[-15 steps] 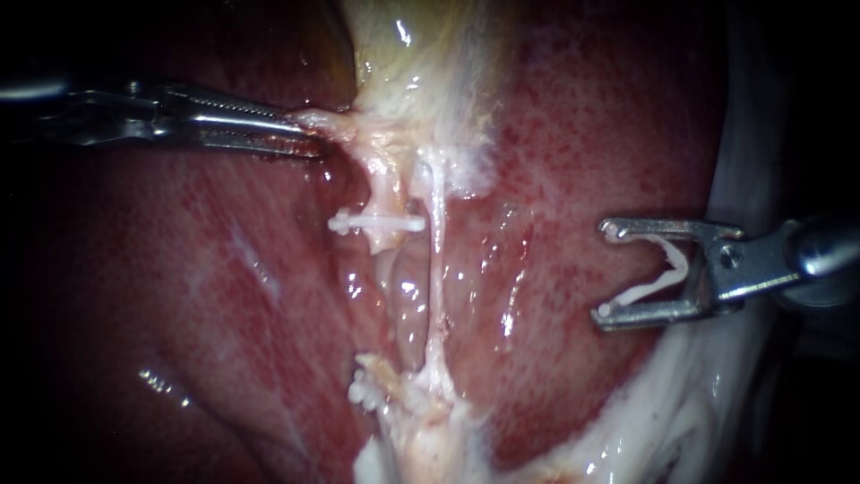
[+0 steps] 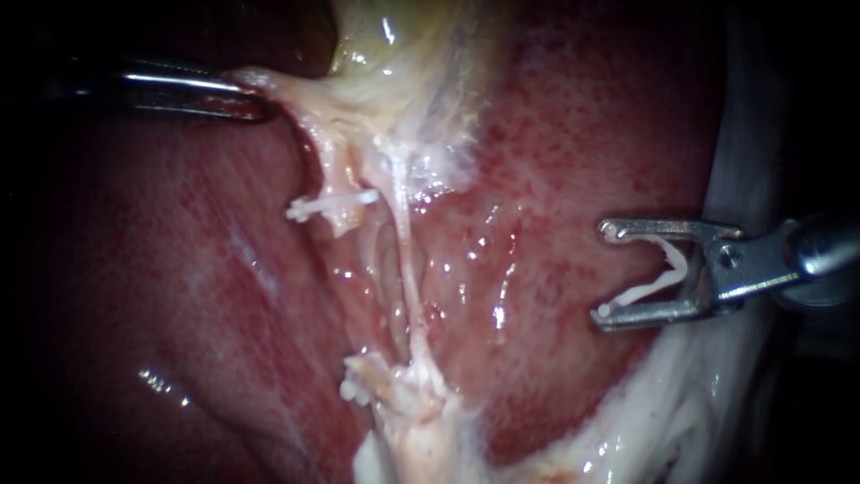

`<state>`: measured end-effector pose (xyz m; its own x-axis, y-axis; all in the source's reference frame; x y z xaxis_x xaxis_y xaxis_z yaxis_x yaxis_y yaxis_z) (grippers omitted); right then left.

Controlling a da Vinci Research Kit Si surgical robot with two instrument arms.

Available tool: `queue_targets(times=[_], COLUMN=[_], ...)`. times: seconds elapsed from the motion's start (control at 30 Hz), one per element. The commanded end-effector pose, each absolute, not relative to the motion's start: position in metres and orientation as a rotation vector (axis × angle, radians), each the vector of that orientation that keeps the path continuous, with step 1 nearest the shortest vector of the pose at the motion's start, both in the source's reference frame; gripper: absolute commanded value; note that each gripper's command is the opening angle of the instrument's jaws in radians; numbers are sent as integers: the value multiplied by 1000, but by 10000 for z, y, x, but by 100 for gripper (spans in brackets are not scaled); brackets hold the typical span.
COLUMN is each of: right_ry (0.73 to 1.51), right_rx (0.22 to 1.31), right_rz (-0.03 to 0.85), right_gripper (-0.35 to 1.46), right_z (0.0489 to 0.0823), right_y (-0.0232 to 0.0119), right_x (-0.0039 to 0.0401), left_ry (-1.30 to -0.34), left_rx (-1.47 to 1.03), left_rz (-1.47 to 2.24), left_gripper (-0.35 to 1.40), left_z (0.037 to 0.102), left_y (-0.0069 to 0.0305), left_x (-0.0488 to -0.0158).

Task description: Clipping first clip right tube

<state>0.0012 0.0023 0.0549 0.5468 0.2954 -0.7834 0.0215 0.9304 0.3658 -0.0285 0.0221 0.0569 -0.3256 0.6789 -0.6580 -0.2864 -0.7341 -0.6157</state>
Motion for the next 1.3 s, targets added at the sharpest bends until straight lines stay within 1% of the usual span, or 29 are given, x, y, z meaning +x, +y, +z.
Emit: queue_targets(times=[0.03,0.2,0.3,0.5,0.73,0.93,1.17,1.3], right_ry=[990,1020,1034,1061,1078,1074,1115,1119], right_rx=[359,372,397,439,483,526,598,624], right_rz=[164,135,144,182,252,291,341,348], right_gripper=[50,50,50,50,50,50,50,50], right_z=[549,545,546,556,573,593,613,620], right_y=[23,15,6,-8,-12,-15,-16,-15], right_x=[14,33,51,88,122,138,152,162], left_ry=[-518,-510,-509,-508,-507,-502,-502,-502], left_rx=[-1308,-1311,-1311,-1311,-1310,-1308,-1308,-1308], left_rz=[2086,2087,2087,2087,2086,2086,2086,2086], left_gripper=[-35,-35,-35,-35,-35,-35,-35,-35], left_z=[567,563,562,563,563,563,563,563], left_y=[221,219,219,218,218,217,217,217], left_x=[-285,-288,-289,-290,-291,-292,-293,-293])
